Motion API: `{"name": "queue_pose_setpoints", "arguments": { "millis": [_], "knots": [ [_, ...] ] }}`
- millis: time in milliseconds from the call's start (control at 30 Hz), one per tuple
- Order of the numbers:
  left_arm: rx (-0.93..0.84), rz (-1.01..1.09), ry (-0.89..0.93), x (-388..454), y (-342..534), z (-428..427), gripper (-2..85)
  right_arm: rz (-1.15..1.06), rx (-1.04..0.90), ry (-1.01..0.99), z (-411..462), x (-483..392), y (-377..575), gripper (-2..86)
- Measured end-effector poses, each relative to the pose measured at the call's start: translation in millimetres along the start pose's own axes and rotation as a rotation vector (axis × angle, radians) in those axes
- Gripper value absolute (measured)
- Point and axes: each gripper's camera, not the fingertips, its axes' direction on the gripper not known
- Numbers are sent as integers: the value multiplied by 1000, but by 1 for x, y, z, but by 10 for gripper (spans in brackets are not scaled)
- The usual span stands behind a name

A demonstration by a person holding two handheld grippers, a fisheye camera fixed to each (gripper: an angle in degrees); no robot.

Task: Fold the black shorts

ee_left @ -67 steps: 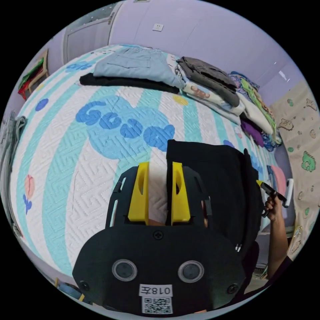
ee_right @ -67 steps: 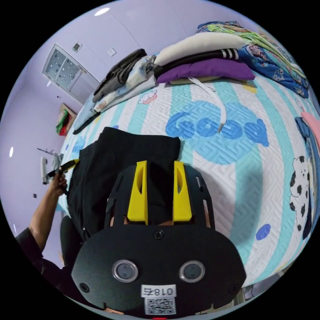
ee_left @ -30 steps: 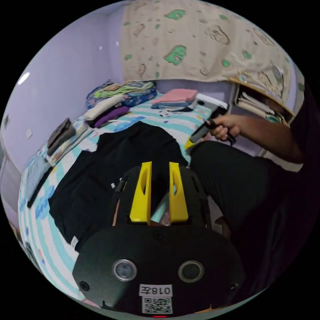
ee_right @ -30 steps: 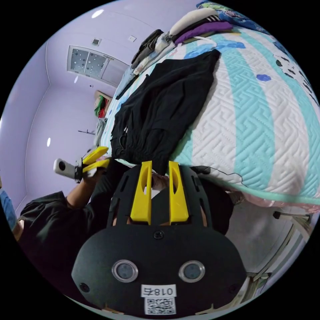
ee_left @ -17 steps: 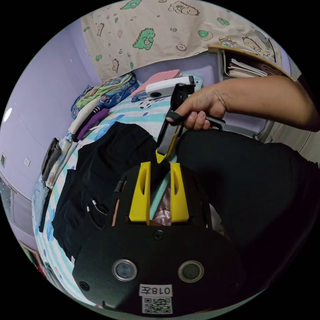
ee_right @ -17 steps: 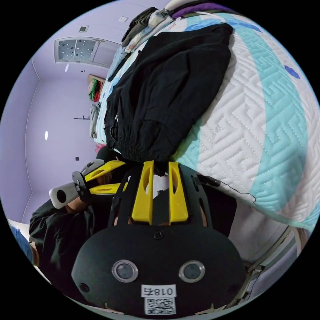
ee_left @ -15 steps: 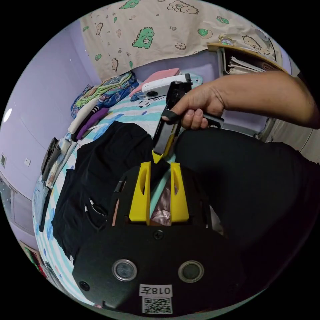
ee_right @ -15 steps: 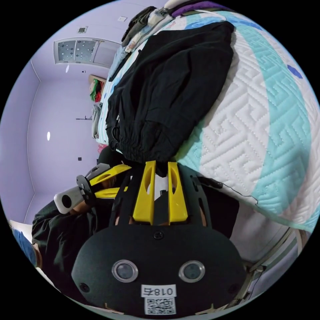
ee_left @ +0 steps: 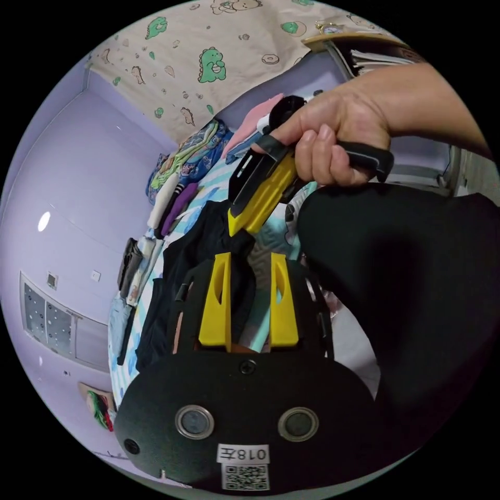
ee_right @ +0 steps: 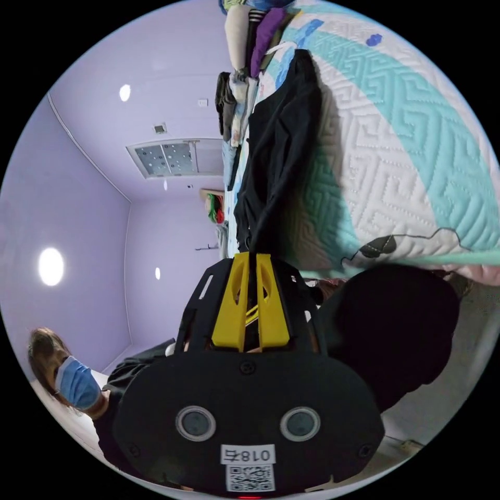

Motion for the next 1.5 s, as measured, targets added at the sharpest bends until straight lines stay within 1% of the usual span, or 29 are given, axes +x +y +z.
{"name": "queue_pose_setpoints", "arguments": {
  "millis": [100,200,267,433,500,533,567,667,833,1000,1133,1167,1200,1267,1367,1433,1467,1500],
  "knots": [
    [-37,-13,-37,4,-8,-1,116,20,38,-26,2,0,3,12],
    [-69,-18,-118,6,-13,-2,79,30,55,-34,6,0,3,15],
    [-67,-37,-130,4,-10,-5,53,10,64,-10,9,-2,2,20],
    [-27,-126,-52,-16,9,-14,36,-124,47,27,9,-14,-3,42],
    [-22,-181,-7,-28,19,-14,35,-158,111,24,-3,-16,-5,52],
    [-14,-215,15,-36,26,-13,34,-160,190,37,-15,-15,-6,59],
    [-10,-232,28,-40,30,-13,34,-148,264,83,-25,-13,-11,68],
    [8,-317,97,-58,49,-10,34,-113,371,186,-35,-7,-36,92],
    [24,-353,156,-73,85,2,36,-19,367,166,-14,19,-104,119],
    [45,-348,176,-84,123,12,37,66,353,182,19,40,-159,124],
    [67,-371,208,-97,161,25,37,94,318,223,54,45,-188,104],
    [71,-377,213,-99,167,27,37,93,314,225,63,45,-192,50],
    [77,-392,225,-103,179,30,37,90,315,228,67,43,-193,23],
    [89,-422,244,-110,200,35,37,69,332,276,85,27,-194,8],
    [132,-528,284,-130,245,40,38,-32,349,331,116,-16,-194,0],
    [221,-685,324,-151,298,38,38,-103,353,337,142,-48,-196,-1],
    [246,-731,331,-157,313,37,38,-154,342,334,164,-71,-199,-2],
    [292,-832,335,-168,347,34,38,-181,331,333,177,-82,-200,-2]
  ]
}}
